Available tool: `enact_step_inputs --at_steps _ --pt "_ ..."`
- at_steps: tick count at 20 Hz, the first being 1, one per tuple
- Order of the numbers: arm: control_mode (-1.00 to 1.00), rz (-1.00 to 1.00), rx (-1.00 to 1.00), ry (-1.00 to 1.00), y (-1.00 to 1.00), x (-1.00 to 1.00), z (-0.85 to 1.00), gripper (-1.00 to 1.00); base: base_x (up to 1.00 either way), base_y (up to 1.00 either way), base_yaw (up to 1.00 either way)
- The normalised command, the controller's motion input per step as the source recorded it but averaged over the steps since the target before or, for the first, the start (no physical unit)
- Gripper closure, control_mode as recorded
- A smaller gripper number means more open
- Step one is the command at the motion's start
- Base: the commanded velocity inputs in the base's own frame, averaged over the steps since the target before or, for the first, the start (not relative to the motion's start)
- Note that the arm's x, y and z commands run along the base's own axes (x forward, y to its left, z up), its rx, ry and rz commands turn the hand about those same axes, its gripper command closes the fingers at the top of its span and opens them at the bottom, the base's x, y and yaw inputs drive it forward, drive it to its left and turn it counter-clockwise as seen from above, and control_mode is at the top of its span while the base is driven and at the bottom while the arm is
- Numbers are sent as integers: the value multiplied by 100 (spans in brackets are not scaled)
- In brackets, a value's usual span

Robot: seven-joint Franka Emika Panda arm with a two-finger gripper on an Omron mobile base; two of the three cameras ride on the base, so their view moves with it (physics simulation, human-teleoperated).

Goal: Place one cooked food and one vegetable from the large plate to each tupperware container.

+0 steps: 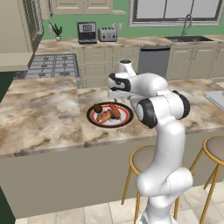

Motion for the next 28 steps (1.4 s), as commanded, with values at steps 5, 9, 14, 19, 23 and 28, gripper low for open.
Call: enact_step_inputs --at_steps 5,9,14,19,23,28 --pt "-100 7 0 -2 0 53 -58 -100 0 0 0" --pt "-100 13 0 -2 -1 4 -61 -100 0 0 0" --pt "-100 10 2 -14 -4 4 -43 -100 0 0 0" --pt "-100 0 3 -1 0 50 -9 -100 0 0 0" --pt "-100 0 1 8 0 33 -11 -100 0 0 0" --pt "-100 0 0 13 0 19 -17 -100 0 0 0"
